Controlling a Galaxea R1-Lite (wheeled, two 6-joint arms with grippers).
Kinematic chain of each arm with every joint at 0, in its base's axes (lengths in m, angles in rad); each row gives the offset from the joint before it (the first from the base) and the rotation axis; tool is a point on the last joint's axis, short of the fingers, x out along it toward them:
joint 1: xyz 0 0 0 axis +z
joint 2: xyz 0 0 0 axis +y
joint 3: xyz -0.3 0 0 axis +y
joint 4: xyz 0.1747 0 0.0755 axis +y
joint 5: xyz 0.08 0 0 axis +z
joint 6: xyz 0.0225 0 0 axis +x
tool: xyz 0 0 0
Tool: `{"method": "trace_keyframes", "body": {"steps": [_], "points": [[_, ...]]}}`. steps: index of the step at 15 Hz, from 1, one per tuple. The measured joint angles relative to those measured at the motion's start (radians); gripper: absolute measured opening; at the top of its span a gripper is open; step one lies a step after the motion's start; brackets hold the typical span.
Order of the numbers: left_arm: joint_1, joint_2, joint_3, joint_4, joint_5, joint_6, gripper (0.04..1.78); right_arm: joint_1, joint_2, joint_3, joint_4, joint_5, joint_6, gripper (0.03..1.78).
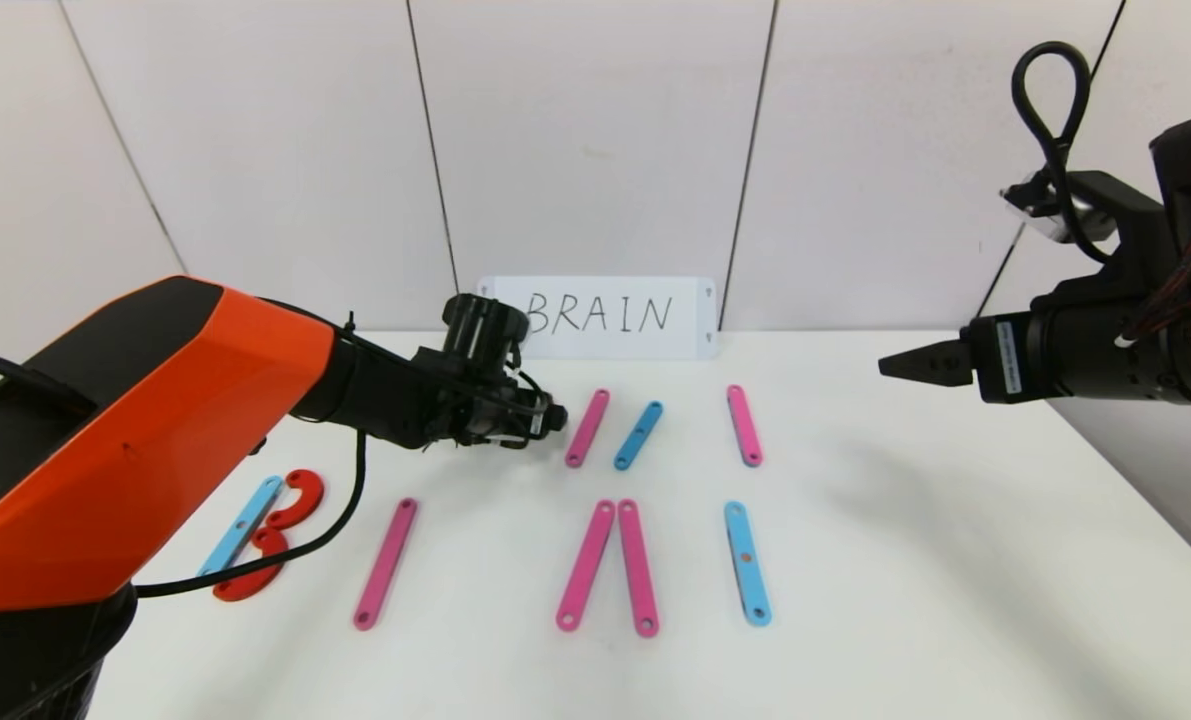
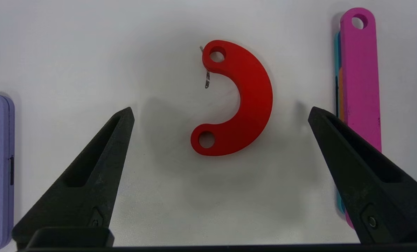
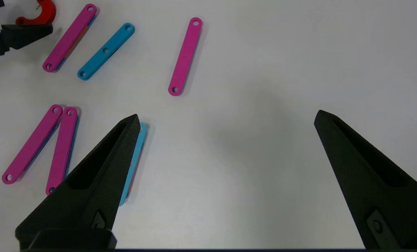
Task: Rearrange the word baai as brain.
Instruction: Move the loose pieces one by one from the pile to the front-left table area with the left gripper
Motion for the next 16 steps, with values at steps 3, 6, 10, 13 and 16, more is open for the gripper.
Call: {"method": "trace_keyframes", "body": {"steps": [3,6,10,13,16], "points": [[0.004,0.022,-0.052,0.036,0.000,-0.001,1.74,0.000,0.000,0.000,-0.002,0.000,0.000,1.74],[0.009,0.047,-0.111,0.081,-0.002,-0.001,1.74,0.000,0.001,0.003,-0.002,0.000,0.000,1.74],[0.014,0.074,-0.187,0.172,-0.002,-0.001,1.74,-0.002,0.001,0.003,-0.003,0.000,0.000,1.74],[0.017,0.087,-0.220,0.197,-0.001,0.000,1.74,-0.002,0.001,0.003,-0.003,0.000,0.000,1.74],[0.017,0.096,-0.233,0.199,-0.001,-0.001,1.74,-0.001,0.002,0.003,-0.003,0.000,0.000,1.74]]}}
